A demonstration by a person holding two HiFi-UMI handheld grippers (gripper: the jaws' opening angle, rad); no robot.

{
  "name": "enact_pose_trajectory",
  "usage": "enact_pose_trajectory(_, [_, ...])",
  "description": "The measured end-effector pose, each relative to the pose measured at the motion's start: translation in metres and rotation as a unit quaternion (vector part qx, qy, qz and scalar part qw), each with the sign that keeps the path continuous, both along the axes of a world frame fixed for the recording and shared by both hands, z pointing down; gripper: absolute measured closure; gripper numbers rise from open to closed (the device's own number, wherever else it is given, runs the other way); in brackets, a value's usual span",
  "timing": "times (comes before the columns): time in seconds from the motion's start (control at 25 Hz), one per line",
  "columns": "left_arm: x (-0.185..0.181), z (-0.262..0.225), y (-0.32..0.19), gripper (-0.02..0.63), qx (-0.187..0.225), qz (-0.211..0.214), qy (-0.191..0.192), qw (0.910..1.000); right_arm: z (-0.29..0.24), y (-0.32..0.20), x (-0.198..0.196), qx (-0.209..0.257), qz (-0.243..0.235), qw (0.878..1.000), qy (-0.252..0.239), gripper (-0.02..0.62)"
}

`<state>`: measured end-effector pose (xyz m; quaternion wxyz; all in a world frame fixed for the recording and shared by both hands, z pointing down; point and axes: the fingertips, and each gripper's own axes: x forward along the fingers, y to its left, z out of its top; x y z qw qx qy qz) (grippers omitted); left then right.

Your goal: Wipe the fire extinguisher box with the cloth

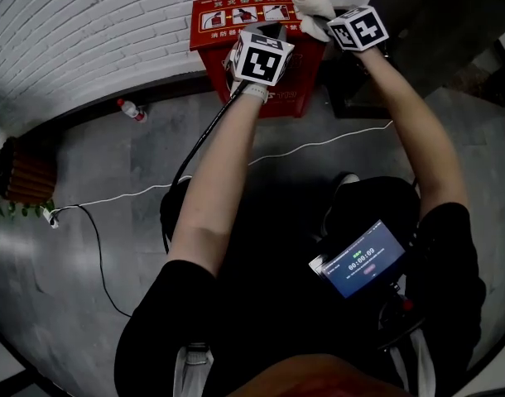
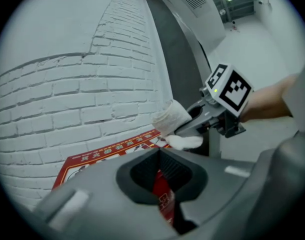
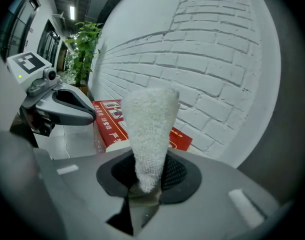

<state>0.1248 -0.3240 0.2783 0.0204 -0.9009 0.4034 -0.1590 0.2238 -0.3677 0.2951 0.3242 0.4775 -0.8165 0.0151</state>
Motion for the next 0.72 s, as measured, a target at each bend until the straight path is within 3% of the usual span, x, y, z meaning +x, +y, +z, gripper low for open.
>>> enact_pose_trajectory(0.12, [-0.002, 0.006, -0.004, 0.603, 0.004, -0.006, -0.006, 1.0, 0.008, -0.001, 0.021, 0.0, 0.013, 1.0, 0.005, 0.505])
enact_pose_trajectory(0.28, [-0.008, -0.017, 0.011, 0.603, -0.01, -0.003, 0.023, 0.9997, 0.002, 0.006, 0.041, -0.01, 0.032, 0.999, 0.024, 0.505])
enact_pose_trajectory(0.4, [-0.009, -0.029, 0.015, 0.603, 0.001, -0.001, 0.033, 0.9994, -0.003, 0.008, 0.047, -0.008, 0.034, 0.999, 0.008, 0.505])
enact_pose_trajectory(0.72, [-0.02, -0.052, 0.022, 0.603, 0.034, 0.0, 0.056, 0.9979, -0.066, 0.022, 0.023, 0.067, 0.002, 0.998, -0.012, 0.503])
